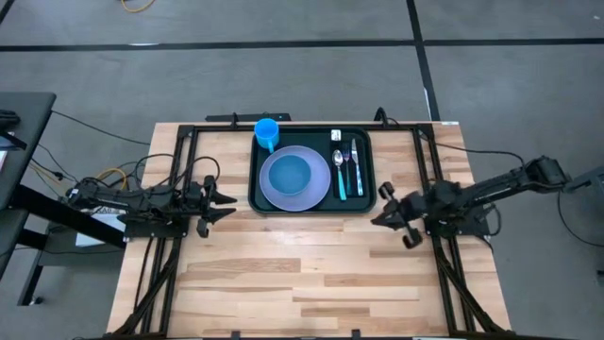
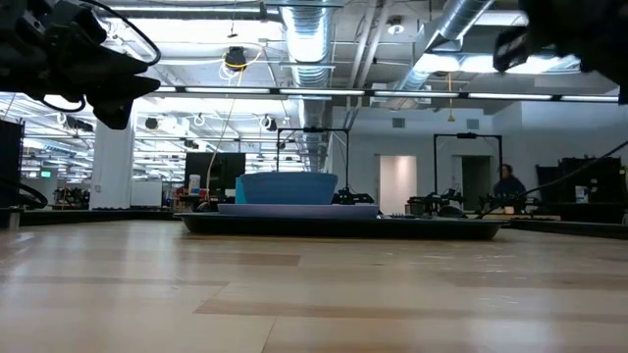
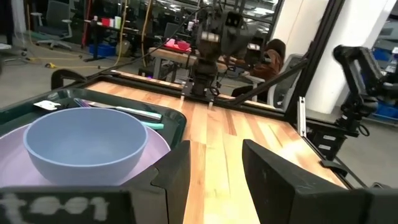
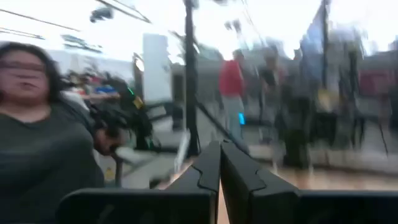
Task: Set up tray
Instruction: Return to Home Position
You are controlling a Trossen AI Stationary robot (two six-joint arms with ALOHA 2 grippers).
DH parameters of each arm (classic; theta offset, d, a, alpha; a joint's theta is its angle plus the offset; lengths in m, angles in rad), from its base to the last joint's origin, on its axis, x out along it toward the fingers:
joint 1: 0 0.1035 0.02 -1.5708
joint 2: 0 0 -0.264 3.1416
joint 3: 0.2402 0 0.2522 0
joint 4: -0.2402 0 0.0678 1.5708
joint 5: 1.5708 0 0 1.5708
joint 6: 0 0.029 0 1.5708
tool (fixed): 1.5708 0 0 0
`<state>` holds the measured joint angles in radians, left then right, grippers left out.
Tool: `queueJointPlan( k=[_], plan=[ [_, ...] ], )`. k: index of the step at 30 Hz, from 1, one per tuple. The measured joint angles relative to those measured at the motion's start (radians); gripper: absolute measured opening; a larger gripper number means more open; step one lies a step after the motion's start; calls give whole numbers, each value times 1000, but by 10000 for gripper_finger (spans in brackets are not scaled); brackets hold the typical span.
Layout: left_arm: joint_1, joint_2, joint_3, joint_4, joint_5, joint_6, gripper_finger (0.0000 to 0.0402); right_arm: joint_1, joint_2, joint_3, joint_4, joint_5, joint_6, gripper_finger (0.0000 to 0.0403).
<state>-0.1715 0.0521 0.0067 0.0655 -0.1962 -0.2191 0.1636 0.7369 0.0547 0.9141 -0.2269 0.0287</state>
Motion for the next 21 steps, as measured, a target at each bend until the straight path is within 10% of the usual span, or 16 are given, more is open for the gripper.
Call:
queueJointPlan(
  k=[14, 21],
  plan=[
    [0, 0, 0, -11, 73, -3, 133, -58, -577, 1, -842, -31, 95, 3],
    [0, 0, 0, -11, 74, 8, 133, -9, -628, -47, -871, 67, 100, 4]
  ],
)
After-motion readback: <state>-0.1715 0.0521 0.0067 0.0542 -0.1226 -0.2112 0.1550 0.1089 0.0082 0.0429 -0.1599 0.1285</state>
